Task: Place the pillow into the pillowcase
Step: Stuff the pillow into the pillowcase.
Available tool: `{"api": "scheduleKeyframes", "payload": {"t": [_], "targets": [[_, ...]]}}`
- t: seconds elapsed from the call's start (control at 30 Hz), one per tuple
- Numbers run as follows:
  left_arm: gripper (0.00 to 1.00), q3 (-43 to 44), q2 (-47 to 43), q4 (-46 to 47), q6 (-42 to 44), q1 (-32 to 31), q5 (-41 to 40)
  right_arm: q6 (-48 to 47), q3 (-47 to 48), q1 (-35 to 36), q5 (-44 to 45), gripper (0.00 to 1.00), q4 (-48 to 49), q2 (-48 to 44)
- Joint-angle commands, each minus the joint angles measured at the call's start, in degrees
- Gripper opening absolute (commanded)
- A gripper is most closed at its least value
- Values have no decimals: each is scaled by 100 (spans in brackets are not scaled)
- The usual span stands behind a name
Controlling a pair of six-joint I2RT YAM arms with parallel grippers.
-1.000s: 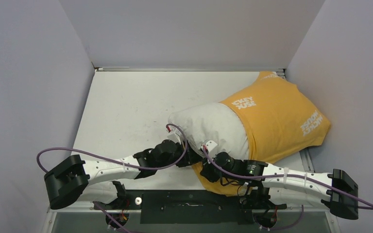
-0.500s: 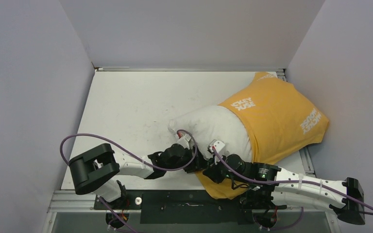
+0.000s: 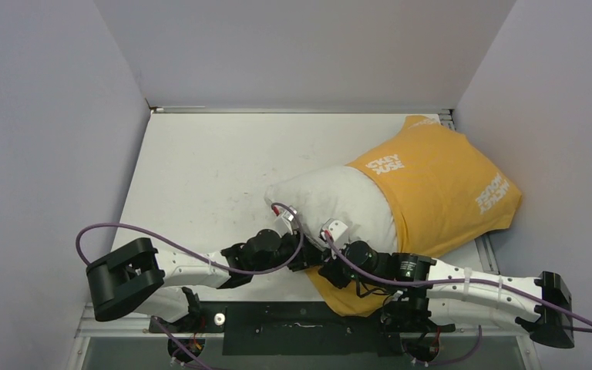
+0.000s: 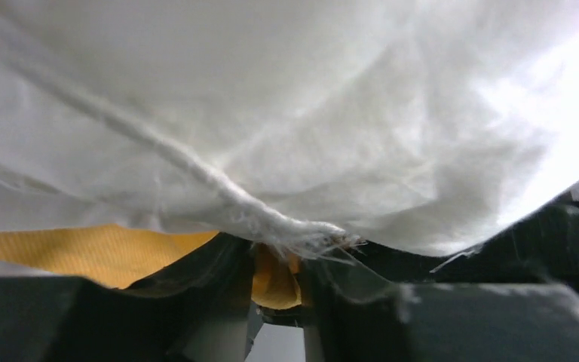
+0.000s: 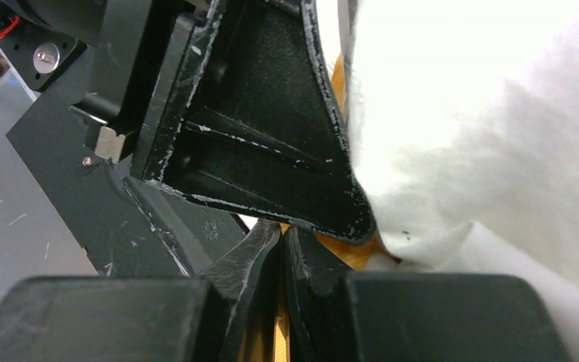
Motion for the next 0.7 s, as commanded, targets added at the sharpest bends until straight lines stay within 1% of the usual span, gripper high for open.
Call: {"api": "scheduleKeyframes", "payload": {"t": [0.0,0.03,0.1,0.2,0.27,0.37,0.43,0.5,0.63,0.67], "targets": [[42,278,-394,276,241,-176,617,-226,655,27,370,6,873,167],[51,290,-518,36,291,-172,581,-295,709,26,352,6,912,183],[58,290,-817,-495,389,-165,481,-348,800,39,326,6,954,217],[63,201,-1291,-1038,379,-154,312,-437,836,48,254,6,1054,197],[65,126,-1469,-1166,378,-158,321,-481,834,58,191,6,1187,150],[65,113,-1364,-1103,330,-170,454,-512,825,67,132,6,1343,140],[65,177,-1127,-991,291,-167,842,-528,848,67,123,6,1398,178],[65,286,-1019,-1436,330,-154,913,-552,911,67,191,6,1335,227],[65,431,-1132,-2302,492,-140,718,-611,958,67,252,6,1341,235],[65,519,-1190,-2646,602,-137,625,-627,981,67,278,6,1330,229]]}}
